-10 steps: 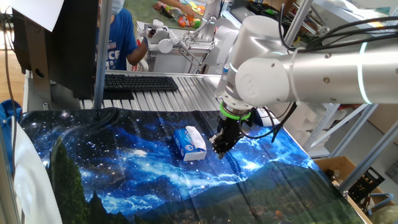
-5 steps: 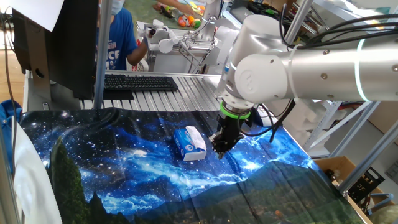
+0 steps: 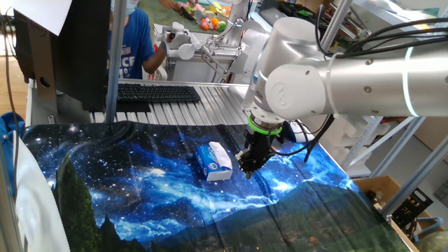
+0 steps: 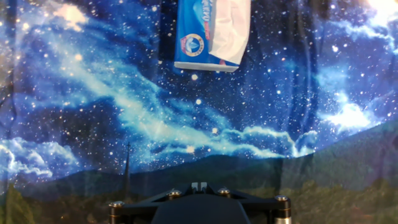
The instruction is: Pull out a napkin
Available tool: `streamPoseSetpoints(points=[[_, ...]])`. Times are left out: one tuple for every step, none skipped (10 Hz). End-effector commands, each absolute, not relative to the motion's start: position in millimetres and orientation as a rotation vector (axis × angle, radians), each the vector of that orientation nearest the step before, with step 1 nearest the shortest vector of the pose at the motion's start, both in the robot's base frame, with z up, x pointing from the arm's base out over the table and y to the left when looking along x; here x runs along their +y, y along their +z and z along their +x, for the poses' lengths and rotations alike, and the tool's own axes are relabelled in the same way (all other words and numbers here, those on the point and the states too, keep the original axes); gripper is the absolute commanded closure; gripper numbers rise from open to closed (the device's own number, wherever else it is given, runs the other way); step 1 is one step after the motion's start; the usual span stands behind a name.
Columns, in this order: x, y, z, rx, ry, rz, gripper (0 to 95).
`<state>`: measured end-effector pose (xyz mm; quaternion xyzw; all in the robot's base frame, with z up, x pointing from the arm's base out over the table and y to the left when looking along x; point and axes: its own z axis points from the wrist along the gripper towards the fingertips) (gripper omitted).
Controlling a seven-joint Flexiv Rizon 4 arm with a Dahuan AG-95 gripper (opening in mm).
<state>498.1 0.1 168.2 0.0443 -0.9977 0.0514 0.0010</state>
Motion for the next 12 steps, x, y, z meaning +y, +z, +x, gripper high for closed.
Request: streamPoseSetpoints(points=[[-0.5,167.9,494.0,-3.132,0.146,0.142,95.0],[-0.8,167.7,490.7,-3.139,0.141,0.132,95.0],[-0.8,168.1,489.9,-3.14,0.128,0.123,95.0],[-0.9,169.1,489.0,-3.139,0.111,0.108,95.0],[-1.0,169.3,488.2,-3.138,0.105,0.102,95.0],[-1.0,169.2,487.9,-3.139,0.105,0.092,95.0],[-1.1,169.2,487.8,-3.138,0.103,0.088,95.0],[-1.1,169.1,487.5,-3.138,0.098,0.08,95.0],[-1.2,169.0,487.1,-3.14,0.098,0.068,95.0],[-1.2,168.9,486.7,-3.142,0.1,0.051,95.0],[-1.2,168.9,486.6,-3.143,0.107,0.036,95.0],[-1.2,168.9,486.6,-3.144,0.095,0.026,95.0]])
